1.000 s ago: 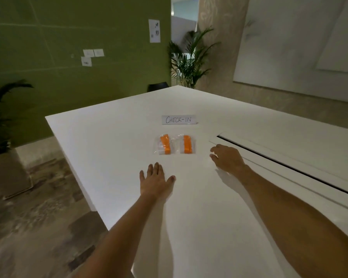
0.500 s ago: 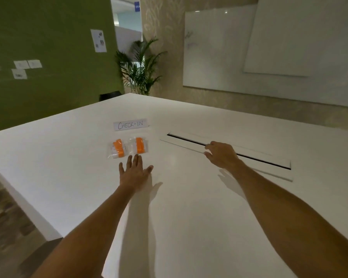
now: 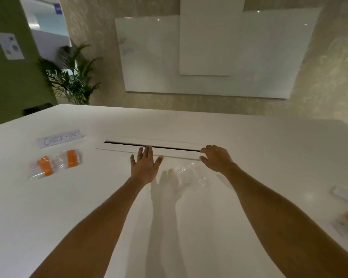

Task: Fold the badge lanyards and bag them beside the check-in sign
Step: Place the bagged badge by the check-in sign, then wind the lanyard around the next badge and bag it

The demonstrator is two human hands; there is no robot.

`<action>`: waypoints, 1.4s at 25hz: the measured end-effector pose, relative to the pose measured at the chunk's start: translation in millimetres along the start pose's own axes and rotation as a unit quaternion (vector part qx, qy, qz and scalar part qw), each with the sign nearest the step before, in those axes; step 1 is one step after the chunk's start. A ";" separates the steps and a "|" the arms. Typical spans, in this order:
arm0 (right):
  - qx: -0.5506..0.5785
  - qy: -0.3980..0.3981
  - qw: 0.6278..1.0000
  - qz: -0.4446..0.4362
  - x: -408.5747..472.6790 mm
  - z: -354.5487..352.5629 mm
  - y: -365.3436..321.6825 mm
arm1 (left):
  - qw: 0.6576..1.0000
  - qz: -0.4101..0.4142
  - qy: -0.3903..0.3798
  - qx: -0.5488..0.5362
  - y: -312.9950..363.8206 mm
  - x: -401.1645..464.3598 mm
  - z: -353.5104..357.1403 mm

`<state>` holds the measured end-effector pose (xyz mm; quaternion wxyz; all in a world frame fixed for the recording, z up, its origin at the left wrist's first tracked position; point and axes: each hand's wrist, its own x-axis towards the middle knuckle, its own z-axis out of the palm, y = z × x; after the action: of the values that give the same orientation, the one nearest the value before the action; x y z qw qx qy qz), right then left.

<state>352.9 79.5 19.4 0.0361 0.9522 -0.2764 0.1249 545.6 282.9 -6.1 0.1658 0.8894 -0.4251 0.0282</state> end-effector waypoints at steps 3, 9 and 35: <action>-0.006 0.000 0.999 0.041 -37.3 -2.4 50.4 | 0.999 0.041 -0.015 -0.013 59.4 2.7 19.6; -0.038 -0.016 0.991 0.128 -116.9 -17.1 148.8 | 0.990 0.125 -0.044 -0.037 175.5 -1.2 60.9; 0.098 0.000 0.935 0.342 -320.7 -61.5 343.3 | 0.930 0.327 -0.152 0.067 429.7 -64.5 177.5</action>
<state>-106.0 -36.1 -4.0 -0.1023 0.7989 -0.5717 0.1563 159.5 23.7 -69.4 0.0205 0.7036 -0.7098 -0.0258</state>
